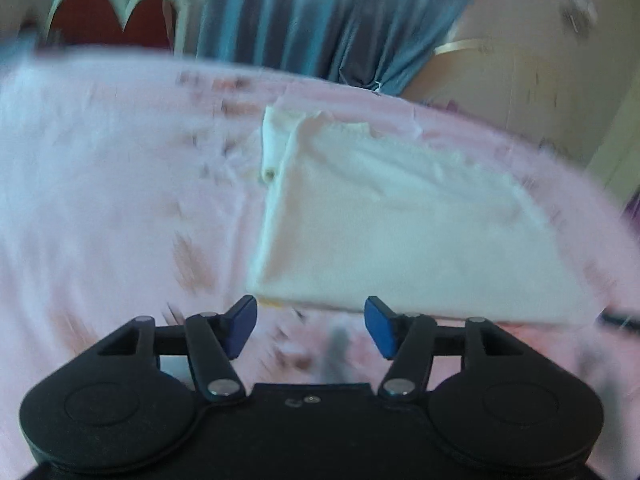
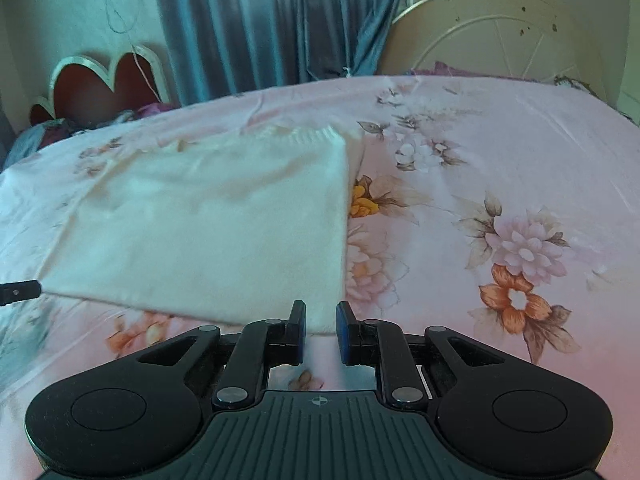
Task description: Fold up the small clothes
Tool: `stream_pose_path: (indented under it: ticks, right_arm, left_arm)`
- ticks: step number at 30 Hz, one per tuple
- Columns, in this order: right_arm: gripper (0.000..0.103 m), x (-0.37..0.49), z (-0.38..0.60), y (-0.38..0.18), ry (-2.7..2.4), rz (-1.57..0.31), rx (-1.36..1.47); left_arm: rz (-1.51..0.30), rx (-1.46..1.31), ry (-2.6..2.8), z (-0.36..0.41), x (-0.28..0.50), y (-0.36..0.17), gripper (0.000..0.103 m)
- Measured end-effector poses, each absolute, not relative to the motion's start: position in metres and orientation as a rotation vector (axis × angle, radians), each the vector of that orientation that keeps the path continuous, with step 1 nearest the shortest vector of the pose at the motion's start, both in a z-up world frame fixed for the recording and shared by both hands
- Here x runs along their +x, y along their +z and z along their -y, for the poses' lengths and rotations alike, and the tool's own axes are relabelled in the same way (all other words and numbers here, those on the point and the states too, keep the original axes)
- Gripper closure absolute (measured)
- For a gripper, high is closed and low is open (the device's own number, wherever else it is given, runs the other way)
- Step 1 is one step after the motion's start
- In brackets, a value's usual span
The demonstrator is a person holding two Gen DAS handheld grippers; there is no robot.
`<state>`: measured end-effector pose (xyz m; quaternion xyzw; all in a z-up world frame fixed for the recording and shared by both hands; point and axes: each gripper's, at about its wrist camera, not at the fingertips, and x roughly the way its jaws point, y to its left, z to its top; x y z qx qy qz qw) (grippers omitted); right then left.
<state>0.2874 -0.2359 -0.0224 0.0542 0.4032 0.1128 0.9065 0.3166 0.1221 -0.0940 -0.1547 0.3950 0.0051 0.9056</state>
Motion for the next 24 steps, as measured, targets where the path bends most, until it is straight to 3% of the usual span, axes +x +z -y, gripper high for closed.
stream_pose_path:
  ticks: [2, 8, 12, 15, 24]
  right_arm:
    - [0.086, 0.284, 0.23, -0.016, 0.271, -0.817, 0.146]
    - [0.086, 0.315, 0.183, -0.006, 0.37, -0.798, 0.177]
    - [0.087, 0.363, 0.145, -0.01, 0.409, -0.816, 0.178]
    - [0.094, 0.394, 0.123, -0.015, 0.422, -0.832, 0.169]
    - [0.096, 0.435, 0.09, -0.037, 0.444, -0.872, 0.135]
  left_arm:
    - [-0.819, -0.555, -0.011, -0.137, 0.311, -0.109, 0.061]
    - [-0.672, -0.948, 0.041, -0.163, 0.312, -0.149, 0.072]
    - [-0.623, -1.018, 0.047, -0.169, 0.332, -0.16, 0.079]
    - [-0.588, -1.048, 0.05, -0.169, 0.345, -0.167, 0.083]
    - [-0.555, -1.056, 0.09, -0.164, 0.349, -0.166, 0.096]
